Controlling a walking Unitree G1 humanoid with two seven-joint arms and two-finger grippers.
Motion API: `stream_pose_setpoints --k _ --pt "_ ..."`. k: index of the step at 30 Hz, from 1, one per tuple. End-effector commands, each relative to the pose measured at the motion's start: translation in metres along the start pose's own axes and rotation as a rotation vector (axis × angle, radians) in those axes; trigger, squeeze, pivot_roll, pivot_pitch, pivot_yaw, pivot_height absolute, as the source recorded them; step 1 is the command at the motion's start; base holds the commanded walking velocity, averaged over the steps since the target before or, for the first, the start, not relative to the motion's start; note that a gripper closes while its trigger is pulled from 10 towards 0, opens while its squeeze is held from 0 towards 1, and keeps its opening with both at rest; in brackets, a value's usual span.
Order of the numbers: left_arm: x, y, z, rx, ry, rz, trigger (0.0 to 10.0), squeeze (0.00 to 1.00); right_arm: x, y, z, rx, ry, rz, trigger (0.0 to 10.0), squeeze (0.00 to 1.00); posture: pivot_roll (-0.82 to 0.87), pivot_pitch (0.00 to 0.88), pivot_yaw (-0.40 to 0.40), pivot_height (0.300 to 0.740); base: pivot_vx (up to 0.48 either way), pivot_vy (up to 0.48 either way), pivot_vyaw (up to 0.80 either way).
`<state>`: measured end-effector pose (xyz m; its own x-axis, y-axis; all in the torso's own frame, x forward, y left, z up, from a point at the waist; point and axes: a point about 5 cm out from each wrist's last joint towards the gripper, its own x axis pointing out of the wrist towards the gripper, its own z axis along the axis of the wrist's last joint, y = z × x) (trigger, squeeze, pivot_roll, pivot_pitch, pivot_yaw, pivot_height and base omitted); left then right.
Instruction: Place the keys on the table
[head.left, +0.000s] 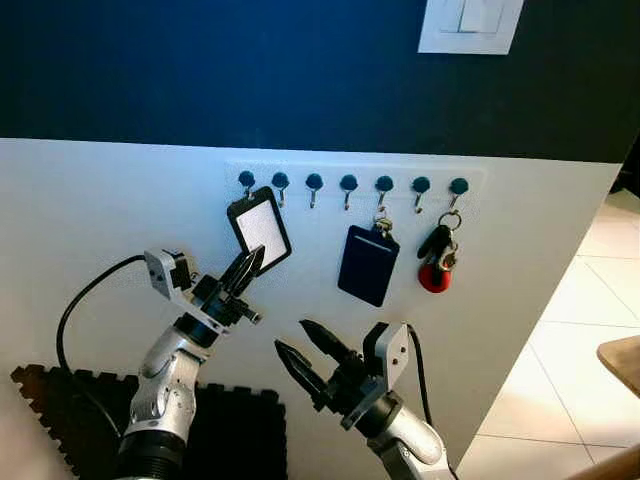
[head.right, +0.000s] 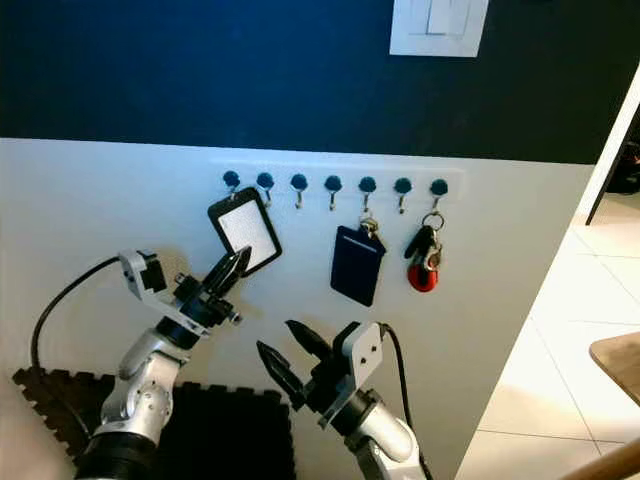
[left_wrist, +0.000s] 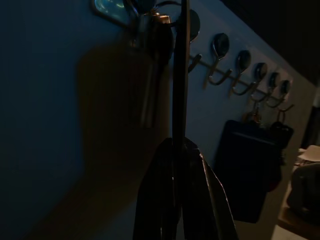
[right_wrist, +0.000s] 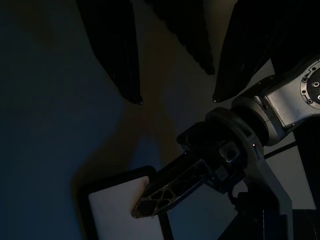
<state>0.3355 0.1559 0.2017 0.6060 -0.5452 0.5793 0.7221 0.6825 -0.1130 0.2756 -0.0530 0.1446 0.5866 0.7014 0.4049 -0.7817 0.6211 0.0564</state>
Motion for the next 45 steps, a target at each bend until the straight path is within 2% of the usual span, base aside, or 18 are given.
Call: stream_pose_setpoints --k 1,4,9,24,29,35,40,45 --pt "0.0 -0.007 -0.001 -0.016 0.01 -0.049 0.0 0.0 0.001 0.002 0.002 -0.002 -0.003 0.014 10.0 0.0 0.03 0.072 0.006 0.74 0.0 0.0 0.0" --pt "-0.003 -0.012 -0.002 -0.028 0.05 -0.105 0.0 0.0 0.0 0.002 0.001 -0.004 0.001 0.015 10.0 0.0 0.03 0.072 0.006 0.74 0.0 0.0 0.0" --pt "-0.008 -0.015 -0.003 -0.033 0.066 -0.114 0.0 0.0 -0.001 0.003 0.0 -0.002 0.004 0.016 10.0 0.0 0.03 0.072 0.004 0.74 0.0 0.0 0.0" --pt "0.004 -0.01 0.019 -0.017 -0.012 -0.106 0.0 0.0 0.002 0.004 -0.001 -0.002 0.004 0.025 10.0 0.0 0.04 0.06 0.004 0.74 0.0 0.0 0.0" --pt "0.01 0.005 0.044 -0.022 -0.189 0.015 0.0 0.0 0.002 0.005 -0.001 -0.004 0.003 0.026 10.0 0.0 0.04 0.057 0.007 0.74 0.0 0.0 0.0" --pt "0.005 0.019 0.061 -0.026 -0.294 0.113 0.0 0.0 0.001 0.005 -0.003 -0.003 0.011 0.026 10.0 0.0 0.04 0.063 0.005 0.74 0.0 0.0 0.0" --pt "0.0 0.023 0.063 -0.024 -0.302 0.143 0.0 0.0 0.0 0.005 -0.003 -0.002 0.014 0.025 10.0 0.0 0.04 0.065 0.005 0.74 0.0 0.0 0.0" --pt "-0.018 0.035 0.05 0.017 -0.247 0.261 0.0 0.0 -0.001 0.005 -0.006 0.0 0.024 0.023 10.0 0.0 0.04 0.064 0.006 0.74 0.0 0.0 0.0"
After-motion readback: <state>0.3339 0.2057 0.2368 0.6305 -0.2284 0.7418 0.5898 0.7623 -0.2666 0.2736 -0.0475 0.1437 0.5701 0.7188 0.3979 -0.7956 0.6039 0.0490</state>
